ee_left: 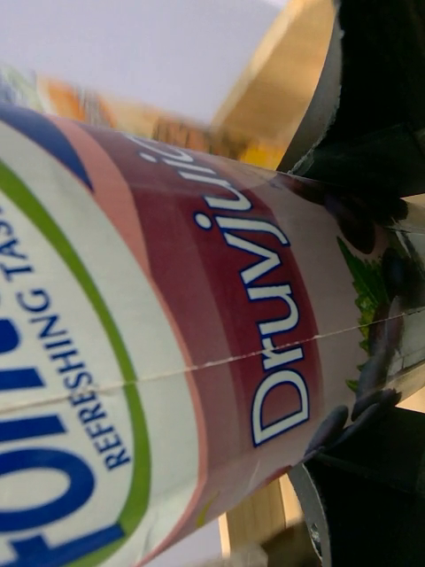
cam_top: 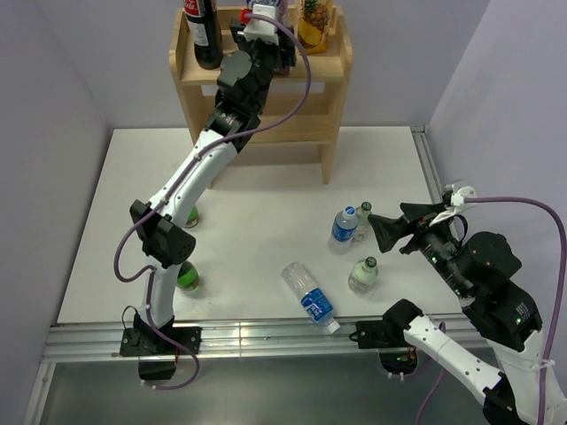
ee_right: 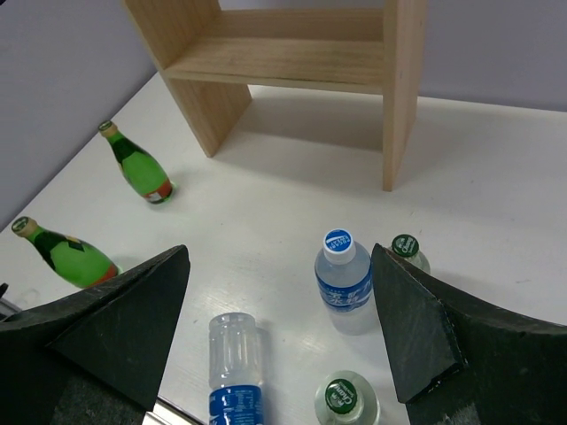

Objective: Place and organize the beverage onto the shelf
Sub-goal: Place the drink on the shelf.

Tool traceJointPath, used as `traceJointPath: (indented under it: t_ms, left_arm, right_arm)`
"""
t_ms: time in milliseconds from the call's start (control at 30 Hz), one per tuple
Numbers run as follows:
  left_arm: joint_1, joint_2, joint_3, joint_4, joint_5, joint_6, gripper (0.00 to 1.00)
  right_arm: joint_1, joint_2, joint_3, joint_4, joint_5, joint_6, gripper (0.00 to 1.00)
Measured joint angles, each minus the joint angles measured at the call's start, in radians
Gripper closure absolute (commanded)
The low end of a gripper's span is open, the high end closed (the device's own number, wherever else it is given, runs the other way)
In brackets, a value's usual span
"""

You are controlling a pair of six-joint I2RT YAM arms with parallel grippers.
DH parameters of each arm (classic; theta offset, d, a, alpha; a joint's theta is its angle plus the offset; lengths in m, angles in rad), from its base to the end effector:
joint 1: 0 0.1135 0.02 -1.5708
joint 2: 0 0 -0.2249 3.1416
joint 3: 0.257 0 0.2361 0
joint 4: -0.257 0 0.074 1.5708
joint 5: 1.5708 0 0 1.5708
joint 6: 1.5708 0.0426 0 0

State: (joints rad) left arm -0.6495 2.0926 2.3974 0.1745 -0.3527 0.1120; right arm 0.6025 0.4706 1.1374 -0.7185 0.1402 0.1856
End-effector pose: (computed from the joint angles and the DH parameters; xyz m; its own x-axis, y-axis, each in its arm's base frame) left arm 0.3538 -0.2502 0.4868 0.4011 -0.1729 -0.8996 0.2804 0.9581 -0.0591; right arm 0.0676 0.0392 0.3979 -0.1242 0.1364 -0.9828 -0.4306 0.8850 0.1772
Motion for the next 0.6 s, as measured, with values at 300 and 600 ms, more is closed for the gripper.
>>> traceJointPath:
  t_ms: [300,600]
  left_arm:
    - [0.107,0.002,0.000,-0.001,0.018,0.003,0.94]
    - [0.133,0.021,0.014,0.008,0.059,0.010,0.75]
  right_arm:
    - [0.000,-0.016,-0.031,0.001,-0.024,0.009,0.11]
    - [0.000,-0.019,-0.052,0.001,-0.044,0.019,0.11]
